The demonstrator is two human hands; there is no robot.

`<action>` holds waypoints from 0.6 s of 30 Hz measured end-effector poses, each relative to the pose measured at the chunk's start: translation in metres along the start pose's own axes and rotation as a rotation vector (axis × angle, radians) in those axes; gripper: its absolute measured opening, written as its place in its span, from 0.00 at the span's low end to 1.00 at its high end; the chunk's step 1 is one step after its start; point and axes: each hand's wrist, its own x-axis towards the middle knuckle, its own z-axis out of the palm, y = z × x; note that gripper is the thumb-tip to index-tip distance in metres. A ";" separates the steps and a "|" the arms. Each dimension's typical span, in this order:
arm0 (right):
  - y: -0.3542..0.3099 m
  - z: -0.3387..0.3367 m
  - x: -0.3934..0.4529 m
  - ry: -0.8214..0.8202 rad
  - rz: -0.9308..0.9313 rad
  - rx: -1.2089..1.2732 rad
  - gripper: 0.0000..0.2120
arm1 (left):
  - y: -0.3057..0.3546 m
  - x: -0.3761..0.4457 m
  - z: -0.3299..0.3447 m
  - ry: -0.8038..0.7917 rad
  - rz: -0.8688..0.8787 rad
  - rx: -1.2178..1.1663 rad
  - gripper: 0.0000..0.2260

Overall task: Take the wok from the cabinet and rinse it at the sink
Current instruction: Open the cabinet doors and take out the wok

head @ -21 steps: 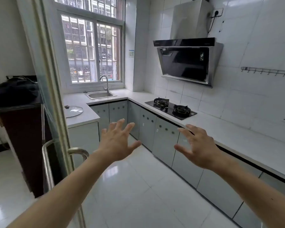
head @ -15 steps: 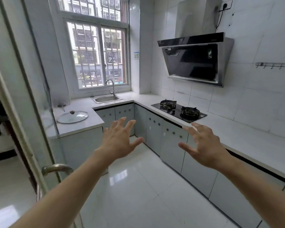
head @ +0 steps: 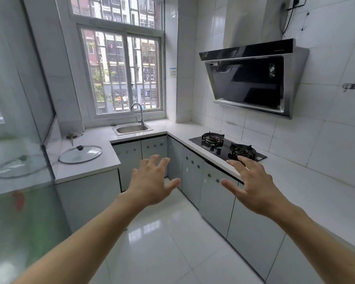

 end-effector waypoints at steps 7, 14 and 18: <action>0.021 0.040 0.091 -0.019 0.006 -0.034 0.36 | -0.018 0.097 0.047 0.001 0.012 -0.015 0.34; 0.009 0.066 0.208 -0.023 -0.036 -0.046 0.32 | -0.057 0.205 0.065 0.064 0.021 -0.070 0.33; -0.005 0.087 0.266 -0.015 -0.084 0.006 0.30 | -0.091 0.246 0.078 0.055 -0.029 -0.086 0.34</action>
